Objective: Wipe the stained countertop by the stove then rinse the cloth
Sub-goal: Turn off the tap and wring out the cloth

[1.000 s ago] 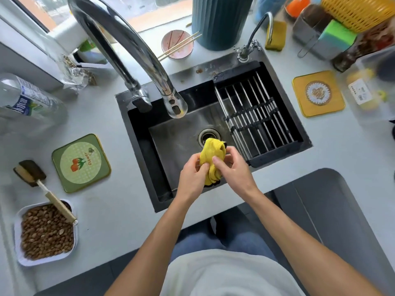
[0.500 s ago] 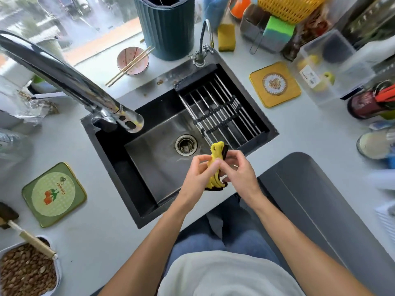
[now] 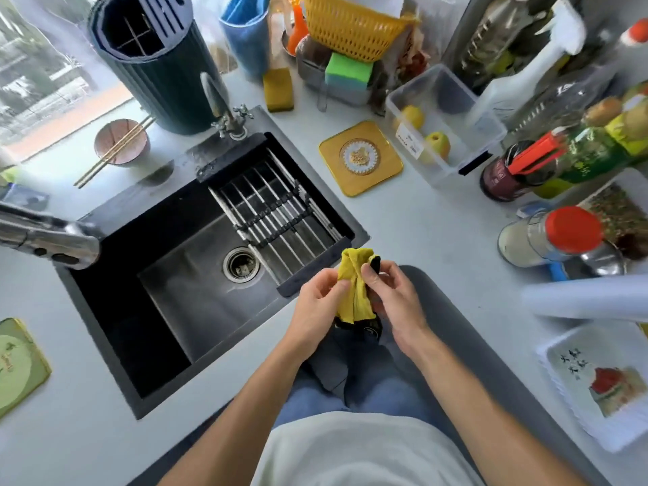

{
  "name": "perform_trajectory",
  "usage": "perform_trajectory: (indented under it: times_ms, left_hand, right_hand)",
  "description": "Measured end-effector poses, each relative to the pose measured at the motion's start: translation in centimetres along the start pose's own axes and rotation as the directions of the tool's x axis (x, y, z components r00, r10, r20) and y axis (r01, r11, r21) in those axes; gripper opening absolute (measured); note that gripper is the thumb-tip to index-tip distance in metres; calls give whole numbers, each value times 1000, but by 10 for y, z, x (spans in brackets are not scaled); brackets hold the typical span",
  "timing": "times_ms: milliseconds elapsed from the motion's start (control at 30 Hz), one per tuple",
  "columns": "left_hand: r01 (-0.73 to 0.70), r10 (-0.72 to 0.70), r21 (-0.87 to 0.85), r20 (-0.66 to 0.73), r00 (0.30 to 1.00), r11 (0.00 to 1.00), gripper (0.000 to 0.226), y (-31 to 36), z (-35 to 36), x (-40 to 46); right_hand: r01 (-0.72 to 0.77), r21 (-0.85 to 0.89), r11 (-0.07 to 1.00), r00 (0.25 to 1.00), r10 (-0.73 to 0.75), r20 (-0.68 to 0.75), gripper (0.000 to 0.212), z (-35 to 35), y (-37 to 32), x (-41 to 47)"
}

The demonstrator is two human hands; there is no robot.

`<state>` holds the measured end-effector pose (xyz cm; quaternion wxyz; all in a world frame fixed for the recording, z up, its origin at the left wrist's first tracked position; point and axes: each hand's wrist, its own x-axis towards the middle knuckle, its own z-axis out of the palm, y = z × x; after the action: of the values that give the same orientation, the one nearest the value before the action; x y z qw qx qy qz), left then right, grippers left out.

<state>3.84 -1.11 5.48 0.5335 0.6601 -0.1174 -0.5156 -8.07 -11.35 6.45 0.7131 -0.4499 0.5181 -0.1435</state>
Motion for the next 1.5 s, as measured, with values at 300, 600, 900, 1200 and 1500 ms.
perform_trajectory:
  times_ms: [300,600,900,1200,1500]
  left_hand:
    - [106,-90,-221,80,993,970,44,10,91,38]
    - [259,-279,-308,-22,960,916,28,15,94,68]
    - [63,-65,30,64,996,998,17,22,119,89]
    - [76,-23,294,-178,984,953,25,10,103,138]
    - [122,-41,342,-233,972,932,24,18,96,176]
  right_hand:
    - [145,-147,978,989,-144,17,27,-79,-30,38]
    - [173,-254,952,969,-211,-128,16,-105,-30,61]
    - [-234,-211,949,917,143,-372,50,-103,-9,101]
    - [-54,-423,904,940,-98,-328,33,-106,-10,126]
    - [76,-603,794,934,-269,-237,43,-132,-26,165]
